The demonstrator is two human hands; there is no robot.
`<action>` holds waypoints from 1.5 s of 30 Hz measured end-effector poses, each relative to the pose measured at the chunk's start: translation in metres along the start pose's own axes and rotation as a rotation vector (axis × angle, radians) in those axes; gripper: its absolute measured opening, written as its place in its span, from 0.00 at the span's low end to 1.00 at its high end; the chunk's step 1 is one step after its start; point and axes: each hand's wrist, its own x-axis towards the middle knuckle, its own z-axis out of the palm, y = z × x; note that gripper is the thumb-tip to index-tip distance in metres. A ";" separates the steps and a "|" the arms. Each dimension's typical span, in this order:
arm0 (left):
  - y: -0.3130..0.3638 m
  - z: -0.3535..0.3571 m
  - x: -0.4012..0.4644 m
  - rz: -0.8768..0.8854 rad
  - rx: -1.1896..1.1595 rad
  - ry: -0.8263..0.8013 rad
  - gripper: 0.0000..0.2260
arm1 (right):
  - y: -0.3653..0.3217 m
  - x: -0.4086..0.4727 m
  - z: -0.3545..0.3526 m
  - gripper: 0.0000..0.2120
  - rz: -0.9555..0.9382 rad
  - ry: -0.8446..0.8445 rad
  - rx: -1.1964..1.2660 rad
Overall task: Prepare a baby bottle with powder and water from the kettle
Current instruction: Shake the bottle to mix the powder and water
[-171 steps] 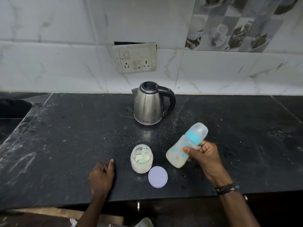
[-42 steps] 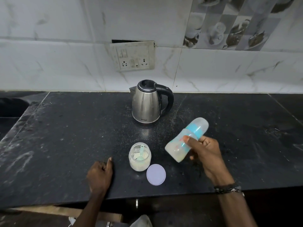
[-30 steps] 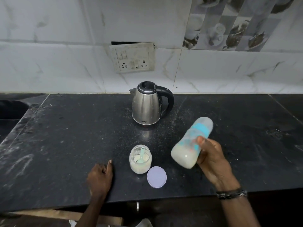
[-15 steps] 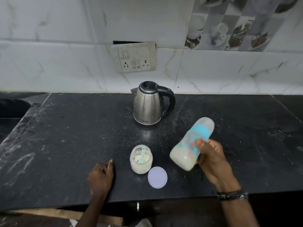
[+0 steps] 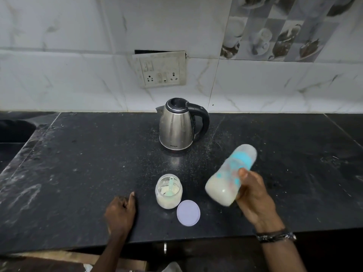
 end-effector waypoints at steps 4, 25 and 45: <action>-0.002 0.001 -0.002 -0.004 0.009 -0.009 0.24 | 0.003 0.000 -0.002 0.29 -0.017 0.042 -0.068; -0.003 0.002 -0.002 -0.009 -0.002 -0.004 0.24 | 0.000 0.003 0.005 0.21 -0.065 0.183 -0.086; 0.001 -0.001 -0.002 0.004 -0.015 0.003 0.24 | -0.006 -0.001 0.005 0.31 -0.046 -0.016 -0.309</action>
